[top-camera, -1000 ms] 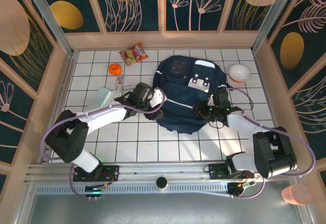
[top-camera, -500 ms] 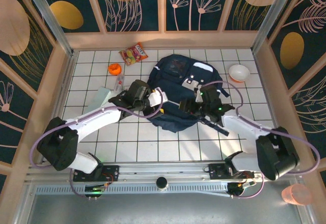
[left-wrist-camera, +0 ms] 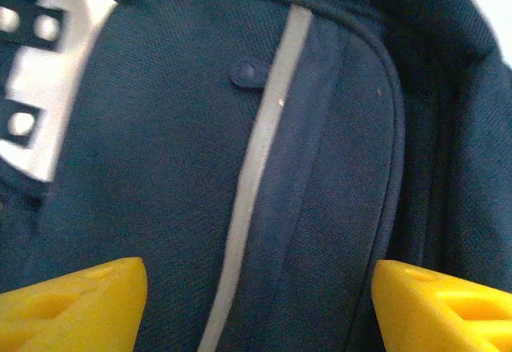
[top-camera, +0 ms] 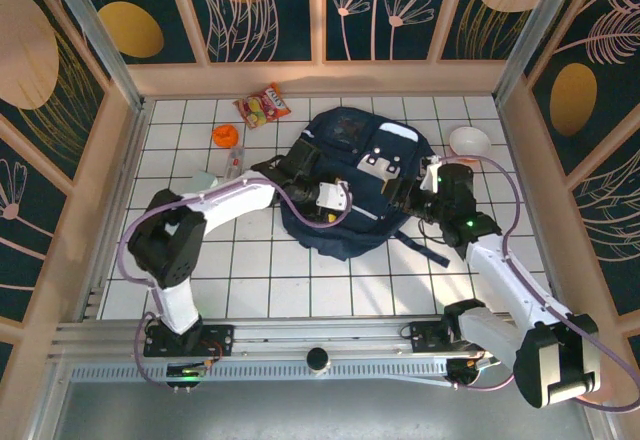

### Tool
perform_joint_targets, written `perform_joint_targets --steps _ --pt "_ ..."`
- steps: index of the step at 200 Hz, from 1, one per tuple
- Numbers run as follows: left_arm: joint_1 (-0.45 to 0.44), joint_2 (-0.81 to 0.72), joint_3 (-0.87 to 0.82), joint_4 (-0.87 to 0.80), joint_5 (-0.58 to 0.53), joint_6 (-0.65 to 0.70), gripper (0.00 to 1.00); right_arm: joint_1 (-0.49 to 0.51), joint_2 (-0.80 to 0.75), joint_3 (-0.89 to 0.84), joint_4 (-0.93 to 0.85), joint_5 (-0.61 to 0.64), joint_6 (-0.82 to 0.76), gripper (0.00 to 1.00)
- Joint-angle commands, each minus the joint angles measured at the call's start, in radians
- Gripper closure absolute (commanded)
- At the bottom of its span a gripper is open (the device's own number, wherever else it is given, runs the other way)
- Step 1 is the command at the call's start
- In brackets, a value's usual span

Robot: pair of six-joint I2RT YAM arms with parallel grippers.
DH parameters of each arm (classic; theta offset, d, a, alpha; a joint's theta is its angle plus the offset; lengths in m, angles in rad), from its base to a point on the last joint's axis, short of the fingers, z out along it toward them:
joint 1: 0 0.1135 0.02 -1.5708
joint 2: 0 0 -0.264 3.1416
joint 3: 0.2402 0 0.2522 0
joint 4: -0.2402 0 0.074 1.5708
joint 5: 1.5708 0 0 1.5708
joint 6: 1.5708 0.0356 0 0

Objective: Pack books, pencil case, and school supplies into a backpack

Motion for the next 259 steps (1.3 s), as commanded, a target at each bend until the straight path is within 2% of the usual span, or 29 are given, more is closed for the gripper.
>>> perform_joint_targets --steps 1,31,55,87,102,124,151,172,190,235,250,259 --pt "-0.005 0.048 0.037 -0.051 -0.035 0.131 0.27 -0.006 -0.016 -0.02 -0.017 -0.002 -0.016 0.53" --pt "-0.004 0.067 0.028 -0.071 -0.066 0.206 0.24 -0.005 -0.02 -0.036 -0.022 0.003 -0.019 0.53" --pt "-0.005 0.048 -0.009 -0.062 -0.063 0.203 0.23 -0.006 -0.023 -0.047 -0.018 0.009 -0.02 0.52" --pt "-0.005 0.074 -0.026 -0.087 -0.118 0.208 0.23 -0.008 -0.019 -0.05 -0.009 0.009 -0.024 0.53" --pt "-0.004 0.069 -0.024 -0.101 -0.101 0.189 0.23 -0.009 -0.02 -0.054 -0.008 0.011 -0.024 0.52" --pt "-0.005 0.056 -0.049 -0.037 -0.092 0.125 0.25 -0.023 -0.012 -0.057 -0.017 0.034 -0.01 0.52" --pt "-0.005 0.039 -0.072 -0.059 -0.071 0.056 0.28 -0.069 0.071 -0.039 -0.071 0.02 0.043 0.52" --pt "-0.005 -0.014 -0.17 0.033 0.007 -0.008 0.28 -0.07 0.166 -0.04 -0.054 -0.037 0.083 0.52" --pt "-0.004 -0.042 -0.242 0.12 0.007 -0.056 0.28 -0.063 0.235 -0.041 -0.02 -0.06 0.116 0.53" --pt "-0.004 -0.037 -0.284 0.32 -0.148 -0.15 0.36 -0.027 0.314 -0.005 -0.005 -0.07 0.119 0.53" --pt "-0.005 -0.024 -0.263 0.35 -0.163 -0.165 0.44 -0.029 0.318 -0.002 0.001 -0.075 0.119 0.53" --pt "-0.005 -0.02 -0.248 0.357 -0.163 -0.173 0.54 -0.032 0.31 0.003 -0.003 -0.078 0.115 0.53"
